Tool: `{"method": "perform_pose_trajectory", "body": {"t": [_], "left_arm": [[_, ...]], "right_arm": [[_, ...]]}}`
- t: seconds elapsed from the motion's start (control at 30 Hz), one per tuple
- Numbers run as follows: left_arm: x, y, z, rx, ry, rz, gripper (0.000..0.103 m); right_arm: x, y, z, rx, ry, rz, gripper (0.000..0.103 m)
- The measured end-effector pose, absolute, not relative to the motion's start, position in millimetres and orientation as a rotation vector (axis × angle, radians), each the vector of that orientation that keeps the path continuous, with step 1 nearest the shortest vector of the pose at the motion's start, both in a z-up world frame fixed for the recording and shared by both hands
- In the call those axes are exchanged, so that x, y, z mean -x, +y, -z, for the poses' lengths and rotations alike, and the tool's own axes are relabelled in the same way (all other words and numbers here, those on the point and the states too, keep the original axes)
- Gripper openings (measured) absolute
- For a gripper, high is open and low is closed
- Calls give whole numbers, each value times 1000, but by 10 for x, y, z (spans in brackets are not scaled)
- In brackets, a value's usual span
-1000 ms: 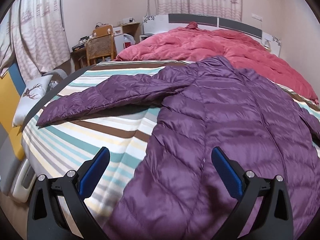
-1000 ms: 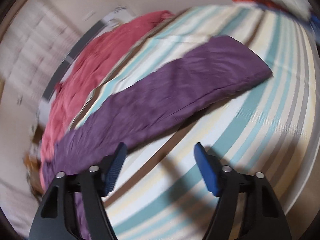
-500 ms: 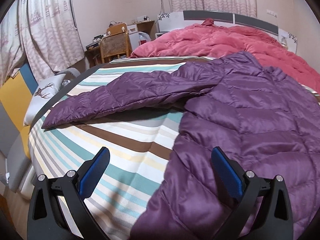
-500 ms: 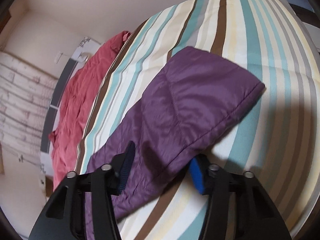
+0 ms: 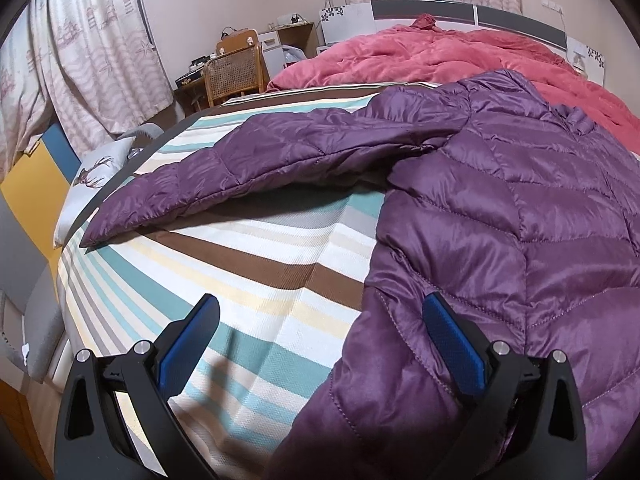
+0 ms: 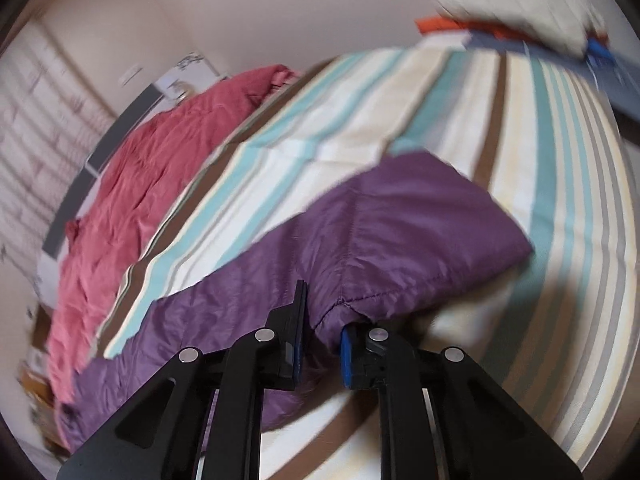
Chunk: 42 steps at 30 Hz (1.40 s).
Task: Fold large clothes
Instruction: 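Move the right tool to the sleeve cuff and close on it, then carry the gripped sleeve across the jacket body with the right tool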
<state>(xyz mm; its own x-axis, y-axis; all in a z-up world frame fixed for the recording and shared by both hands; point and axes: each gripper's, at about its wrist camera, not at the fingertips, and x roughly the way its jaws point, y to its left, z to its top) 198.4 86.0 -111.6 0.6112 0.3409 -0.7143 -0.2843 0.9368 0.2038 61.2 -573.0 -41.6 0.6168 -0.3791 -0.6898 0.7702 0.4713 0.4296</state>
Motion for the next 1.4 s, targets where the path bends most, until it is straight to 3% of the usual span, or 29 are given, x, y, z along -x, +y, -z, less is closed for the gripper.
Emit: {"method": "perform_pose_trajectory", "body": {"t": [0.4, 0.87, 1.17, 1.2, 1.23, 1.4], "left_arm": [[-1997, 937, 1161, -6, 848, -328, 101], [-1985, 951, 1181, 10, 843, -324, 101], [-1976, 948, 1184, 10, 839, -326, 101], [-1975, 947, 1185, 10, 839, -326, 101], [-1975, 950, 1184, 11, 839, -326, 101], [-1976, 951, 1186, 11, 841, -324, 101]], "right_arm": [[-1448, -4412, -163, -227, 541, 490, 14], [-1887, -2250, 237, 519, 537, 153, 14], [-1826, -1538, 333, 721, 468, -23, 14], [-1791, -1446, 348, 747, 452, -62, 14], [-1758, -1393, 360, 773, 441, -82, 1], [-1673, -1147, 469, 879, 423, -158, 0]]}}
